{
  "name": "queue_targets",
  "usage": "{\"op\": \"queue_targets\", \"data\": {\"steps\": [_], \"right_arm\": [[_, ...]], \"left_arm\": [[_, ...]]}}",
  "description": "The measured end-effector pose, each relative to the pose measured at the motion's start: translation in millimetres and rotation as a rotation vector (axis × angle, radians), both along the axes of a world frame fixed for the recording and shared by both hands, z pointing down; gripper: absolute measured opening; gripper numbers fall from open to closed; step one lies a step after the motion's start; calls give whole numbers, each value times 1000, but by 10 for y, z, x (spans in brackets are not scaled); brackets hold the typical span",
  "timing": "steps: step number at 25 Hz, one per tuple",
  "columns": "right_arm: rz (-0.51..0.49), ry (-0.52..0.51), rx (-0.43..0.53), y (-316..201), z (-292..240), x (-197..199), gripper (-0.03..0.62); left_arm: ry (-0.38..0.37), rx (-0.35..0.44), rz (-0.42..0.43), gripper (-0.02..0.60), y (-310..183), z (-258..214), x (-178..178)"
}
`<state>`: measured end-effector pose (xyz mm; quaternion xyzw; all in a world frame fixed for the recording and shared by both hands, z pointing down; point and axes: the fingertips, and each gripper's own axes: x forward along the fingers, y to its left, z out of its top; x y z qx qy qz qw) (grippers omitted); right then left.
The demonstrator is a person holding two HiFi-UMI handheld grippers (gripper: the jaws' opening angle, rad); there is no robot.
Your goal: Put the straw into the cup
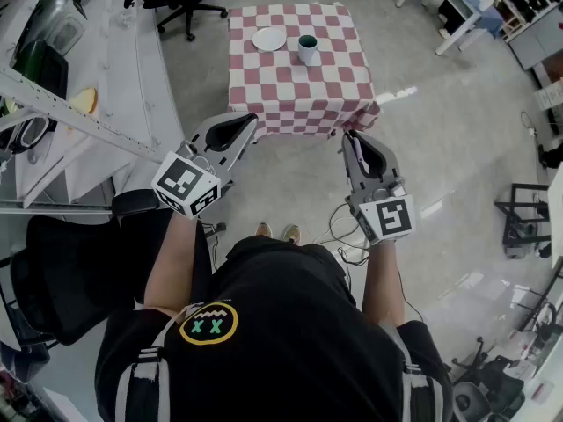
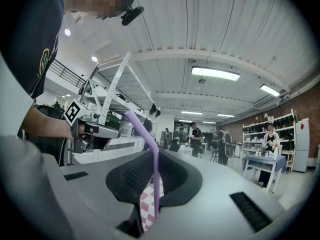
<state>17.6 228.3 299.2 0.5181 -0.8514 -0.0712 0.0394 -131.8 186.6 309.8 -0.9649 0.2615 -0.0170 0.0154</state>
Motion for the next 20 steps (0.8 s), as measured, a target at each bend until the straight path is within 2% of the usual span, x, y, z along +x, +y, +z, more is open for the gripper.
{"op": "queue_targets", "data": {"steps": [20], "right_arm": [[7,-16,7,-9,1,61,55]], "left_arm": [[-8,-1,6,17,13,-1,58]]}}
